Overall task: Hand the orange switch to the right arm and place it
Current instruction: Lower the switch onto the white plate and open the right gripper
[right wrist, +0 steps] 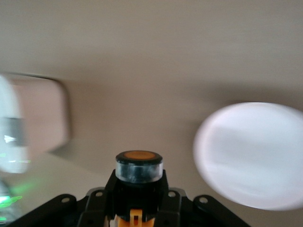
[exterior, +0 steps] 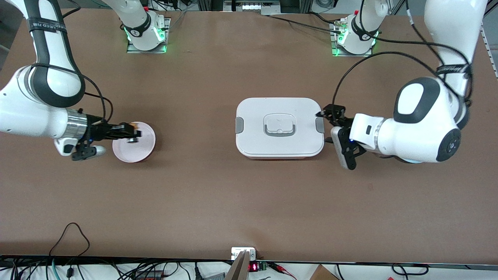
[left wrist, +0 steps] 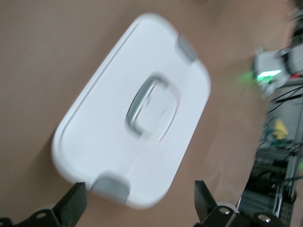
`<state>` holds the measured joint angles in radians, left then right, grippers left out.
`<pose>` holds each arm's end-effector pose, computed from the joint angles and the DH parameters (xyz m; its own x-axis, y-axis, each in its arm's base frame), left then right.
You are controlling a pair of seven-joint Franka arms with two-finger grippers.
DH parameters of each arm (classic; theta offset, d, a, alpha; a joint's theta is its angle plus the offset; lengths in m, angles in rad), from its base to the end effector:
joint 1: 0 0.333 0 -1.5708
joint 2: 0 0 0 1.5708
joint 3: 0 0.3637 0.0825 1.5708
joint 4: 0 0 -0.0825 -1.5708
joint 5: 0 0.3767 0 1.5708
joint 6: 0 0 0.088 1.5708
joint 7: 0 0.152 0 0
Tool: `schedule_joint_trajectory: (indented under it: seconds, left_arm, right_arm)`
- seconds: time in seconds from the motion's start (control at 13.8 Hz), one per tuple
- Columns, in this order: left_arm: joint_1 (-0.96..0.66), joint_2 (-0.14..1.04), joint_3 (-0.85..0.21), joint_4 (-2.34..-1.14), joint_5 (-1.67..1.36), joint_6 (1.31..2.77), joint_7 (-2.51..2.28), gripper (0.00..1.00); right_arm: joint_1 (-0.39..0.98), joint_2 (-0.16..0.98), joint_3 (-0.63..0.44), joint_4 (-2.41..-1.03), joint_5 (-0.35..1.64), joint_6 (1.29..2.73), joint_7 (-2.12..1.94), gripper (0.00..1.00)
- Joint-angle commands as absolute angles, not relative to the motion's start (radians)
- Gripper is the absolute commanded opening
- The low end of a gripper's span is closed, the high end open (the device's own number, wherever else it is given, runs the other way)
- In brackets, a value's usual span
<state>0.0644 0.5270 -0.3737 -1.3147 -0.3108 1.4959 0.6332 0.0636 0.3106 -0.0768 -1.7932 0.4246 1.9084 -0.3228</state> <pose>0.6394 -0.2007 0.4466 0.6307 -0.7752 0.0366 -0.6593 -0.5103 0.5521 0.6184 0.0422 0.3757 0.9841 0.1480 -0.0985 0.0995 -0.9177 -0.3846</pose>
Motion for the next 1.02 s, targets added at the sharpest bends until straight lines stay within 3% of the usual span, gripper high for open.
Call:
schedule_joint_trajectory:
  seconds: [0.0, 0.36, 0.8, 0.94]
  left_arm:
    - [0.045, 0.488, -0.380, -1.287, -0.081, 1.393, 0.455, 1.00]
    - [0.034, 0.420, -0.387, -1.244, 0.104, 1.227, 0.149, 1.00]
    - [0.069, 0.403, -0.353, -1.151, 0.147, 1.135, 0.108, 1.00]
    - [0.077, 0.336, -0.292, -1.207, 0.132, 1.202, 0.094, 1.00]
  right_arm:
    - [0.025, 0.295, -0.069, -1.885, 0.296, 2.006, -0.382, 0.00]
    - [0.061, 0.339, -0.067, -2.170, 0.241, 2.498, -0.393, 0.00]
    - [0.104, 0.405, -0.066, -2.191, 0.249, 2.592, -0.331, 0.00]
    - [0.130, 0.413, -0.066, -2.194, 0.249, 2.594, -0.283, 0.04]
